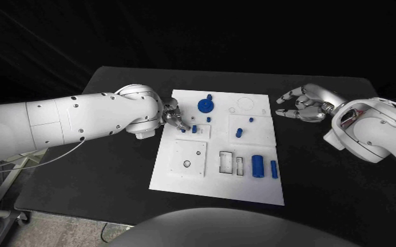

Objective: Assemble the parts on the task board

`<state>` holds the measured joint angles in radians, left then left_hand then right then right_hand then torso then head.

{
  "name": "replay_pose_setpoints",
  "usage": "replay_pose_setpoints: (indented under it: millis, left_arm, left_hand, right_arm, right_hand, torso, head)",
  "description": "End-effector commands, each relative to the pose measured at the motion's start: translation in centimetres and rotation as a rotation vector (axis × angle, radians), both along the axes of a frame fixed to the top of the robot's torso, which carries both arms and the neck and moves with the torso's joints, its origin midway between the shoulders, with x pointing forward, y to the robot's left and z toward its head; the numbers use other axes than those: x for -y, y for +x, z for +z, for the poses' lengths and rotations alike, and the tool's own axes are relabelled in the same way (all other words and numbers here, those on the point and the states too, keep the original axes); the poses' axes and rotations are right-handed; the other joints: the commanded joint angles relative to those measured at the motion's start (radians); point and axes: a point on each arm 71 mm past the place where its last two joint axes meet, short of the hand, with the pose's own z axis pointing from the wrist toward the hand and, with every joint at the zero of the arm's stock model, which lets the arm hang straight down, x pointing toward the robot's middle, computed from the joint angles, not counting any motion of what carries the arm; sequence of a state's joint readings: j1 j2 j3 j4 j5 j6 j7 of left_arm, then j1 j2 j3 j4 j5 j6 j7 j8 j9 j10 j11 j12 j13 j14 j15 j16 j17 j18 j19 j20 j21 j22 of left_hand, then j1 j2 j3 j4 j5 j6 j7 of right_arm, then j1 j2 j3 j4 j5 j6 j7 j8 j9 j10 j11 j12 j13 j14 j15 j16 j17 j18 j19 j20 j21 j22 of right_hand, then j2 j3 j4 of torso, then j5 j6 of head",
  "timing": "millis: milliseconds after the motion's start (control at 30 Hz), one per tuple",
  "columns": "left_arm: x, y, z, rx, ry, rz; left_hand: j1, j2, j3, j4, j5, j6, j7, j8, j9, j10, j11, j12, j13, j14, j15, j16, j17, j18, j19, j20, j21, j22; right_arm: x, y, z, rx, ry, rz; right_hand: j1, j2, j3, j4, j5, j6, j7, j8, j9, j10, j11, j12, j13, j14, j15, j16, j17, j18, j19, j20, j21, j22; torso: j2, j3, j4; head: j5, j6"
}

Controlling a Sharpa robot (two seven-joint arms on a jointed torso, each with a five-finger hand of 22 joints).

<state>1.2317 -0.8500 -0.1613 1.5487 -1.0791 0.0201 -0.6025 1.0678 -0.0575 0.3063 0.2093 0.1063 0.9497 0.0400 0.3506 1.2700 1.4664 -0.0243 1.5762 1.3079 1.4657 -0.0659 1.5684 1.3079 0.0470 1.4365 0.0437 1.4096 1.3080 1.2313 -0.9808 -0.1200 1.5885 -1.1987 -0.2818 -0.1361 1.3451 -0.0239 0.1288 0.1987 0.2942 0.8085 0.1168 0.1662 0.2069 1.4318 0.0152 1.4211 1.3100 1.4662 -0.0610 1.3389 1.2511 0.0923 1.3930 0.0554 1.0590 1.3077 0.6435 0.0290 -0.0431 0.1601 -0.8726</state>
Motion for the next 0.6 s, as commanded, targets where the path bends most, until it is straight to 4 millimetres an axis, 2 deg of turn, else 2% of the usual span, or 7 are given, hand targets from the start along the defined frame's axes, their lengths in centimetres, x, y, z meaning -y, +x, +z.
replay_pose_setpoints:
  millis: [33,167,267,367,467,600]
  left_arm:
    - [-0.38,-0.39,-1.0,-0.034,0.044,-0.004]
    - [-0.44,-0.4,-1.01,-0.036,0.047,-0.004]
    - [-0.48,-0.4,-1.02,-0.037,0.048,-0.002]
    - [-0.52,-0.39,-1.03,-0.038,0.047,0.001]
    - [-0.54,-0.37,-1.04,-0.038,0.045,0.004]
    - [-0.58,-0.33,-1.03,-0.035,0.038,0.011]
  left_hand:
    - [-0.015,-0.004,-0.015,0.006,-0.006,-0.003,0.01,-0.04,-0.019,0.104,0.008,-0.005,0.263,0.105,0.006,0.002,0.263,0.002,-0.002,0.008,-0.003,0.175]
    - [-0.029,0.0,-0.044,0.023,-0.02,-0.004,0.013,-0.043,-0.024,0.104,0.01,-0.005,0.263,0.105,0.008,0.002,0.263,0.002,-0.001,0.01,-0.004,0.176]
    - [-0.056,0.005,-0.084,0.053,-0.044,-0.004,0.014,-0.045,-0.029,0.104,0.011,-0.005,0.263,0.105,0.009,0.002,0.263,0.002,-0.001,0.012,-0.005,0.177]
    - [-0.092,0.011,-0.121,0.079,-0.051,-0.003,0.014,-0.044,-0.03,0.104,0.012,-0.005,0.263,0.105,0.01,0.002,0.263,0.002,-0.001,0.013,-0.006,0.178]
    - [-0.132,0.029,-0.163,0.083,-0.051,0.001,0.013,-0.037,-0.028,0.104,0.012,-0.005,0.263,0.105,0.01,0.002,0.263,0.002,0.0,0.014,-0.008,0.18]
    - [-0.184,0.064,-0.221,0.084,-0.042,0.005,0.011,-0.021,-0.017,0.104,0.01,-0.005,0.263,0.105,0.009,0.002,0.263,0.002,0.002,0.013,-0.008,0.183]
  right_arm:
    - [0.01,-0.04,-0.12,-0.011,-0.006,0.003]
    - [0.03,-0.05,-0.15,-0.013,-0.007,0.002]
    - [0.04,-0.05,-0.18,-0.014,-0.008,0.002]
    - [0.02,-0.05,-0.21,-0.015,-0.008,0.002]
    - [0.0,-0.05,-0.23,-0.016,-0.008,0.003]
    - [-0.01,-0.04,-0.25,-0.016,-0.008,0.002]
  right_hand:
    - [0.004,0.008,0.003,-0.001,0.005,0.006,-0.001,-0.007,-0.001,-0.006,-0.003,-0.004,0.064,0.026,0.007,-0.005,-0.001,0.011,-0.008,0.0,-0.004,0.093]
    - [0.004,0.008,0.003,-0.001,0.005,0.006,-0.001,-0.007,-0.001,-0.006,-0.003,-0.004,0.064,0.026,0.007,-0.005,-0.001,0.011,-0.008,0.0,-0.004,0.093]
    - [0.005,0.008,0.004,-0.001,0.005,0.007,-0.001,-0.007,-0.002,-0.007,-0.002,-0.005,0.063,0.025,0.007,-0.006,-0.003,0.011,-0.009,0.0,-0.006,0.093]
    - [0.005,0.008,0.004,-0.001,0.005,0.007,-0.001,-0.007,-0.002,-0.007,-0.002,-0.005,0.063,0.025,0.007,-0.006,-0.003,0.011,-0.009,0.0,-0.006,0.093]
    - [0.005,0.008,0.004,-0.001,0.006,0.007,-0.001,-0.007,-0.002,-0.007,-0.002,-0.006,0.062,0.025,0.007,-0.006,-0.003,0.011,-0.009,0.0,-0.008,0.092]
    - [0.006,0.009,0.005,-0.002,0.008,0.007,-0.001,-0.008,-0.003,-0.007,-0.002,-0.006,0.062,0.025,0.007,-0.007,-0.003,0.011,-0.009,0.0,-0.008,0.092]
  torso:
    - [0.0,0.0003,-0.0003]
    - [0.0,0.0003,0.0002]
    - [-0.001,0.0004,0.0005]
    - [0.0,0.0003,0.0007]
    - [0.0,0.0003,0.0006]
    - [0.0,0.0002,0.0005]
  head:
    - [0.001,0.0]
    - [0.0,0.0]
    - [0.001,0.0]
    - [0.002,0.0]
    - [0.002,0.0]
    - [0.003,0.0]
